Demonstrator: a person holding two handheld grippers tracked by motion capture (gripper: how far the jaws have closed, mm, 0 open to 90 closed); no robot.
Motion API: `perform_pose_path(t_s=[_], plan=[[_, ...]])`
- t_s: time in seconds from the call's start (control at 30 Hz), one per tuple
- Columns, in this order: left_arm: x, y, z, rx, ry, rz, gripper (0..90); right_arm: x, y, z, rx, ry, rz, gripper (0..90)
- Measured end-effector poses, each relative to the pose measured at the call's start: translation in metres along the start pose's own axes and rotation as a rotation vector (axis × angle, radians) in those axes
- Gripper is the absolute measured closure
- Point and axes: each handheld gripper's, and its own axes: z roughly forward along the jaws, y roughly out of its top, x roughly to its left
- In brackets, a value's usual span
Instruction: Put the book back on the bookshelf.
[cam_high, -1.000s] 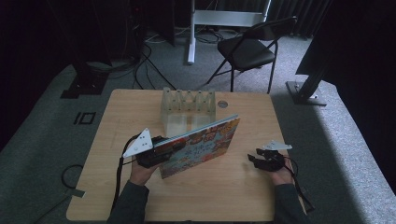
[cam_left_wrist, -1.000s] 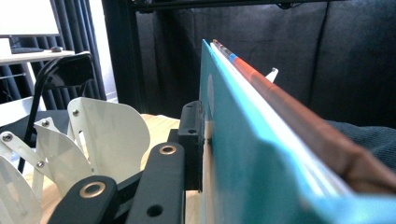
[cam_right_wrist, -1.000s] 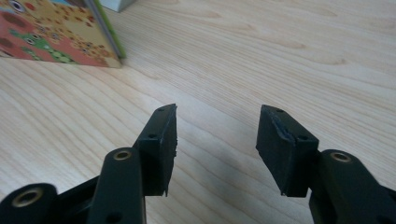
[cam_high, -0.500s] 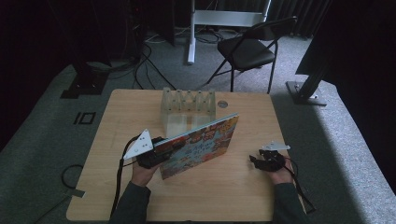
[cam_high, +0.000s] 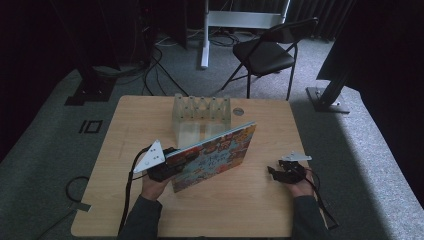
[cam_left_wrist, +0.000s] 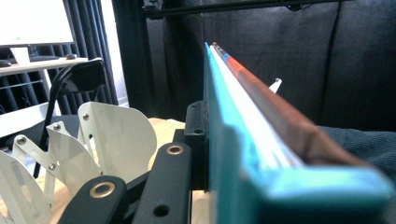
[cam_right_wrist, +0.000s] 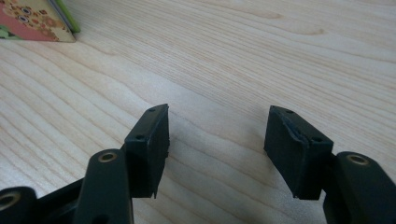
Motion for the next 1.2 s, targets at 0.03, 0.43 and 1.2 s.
perform_pose_path(t_s=[0.03, 0.43, 1.2], plan=[[0.000, 0.000, 0.000, 0.000, 0.002, 0.001, 78.5, -0.001, -0.001, 0.000, -0.003, 0.002, 0.002, 39.6], [-0.002, 0.000, 0.000, 0.000, 0.002, 0.001, 79.7, -0.002, -0.004, 0.001, -0.031, 0.009, -0.002, 38.1], [-0.011, 0.001, 0.000, 0.001, 0.039, -0.018, 80.6, -0.002, -0.004, 0.001, -0.034, 0.009, 0.003, 37.8]])
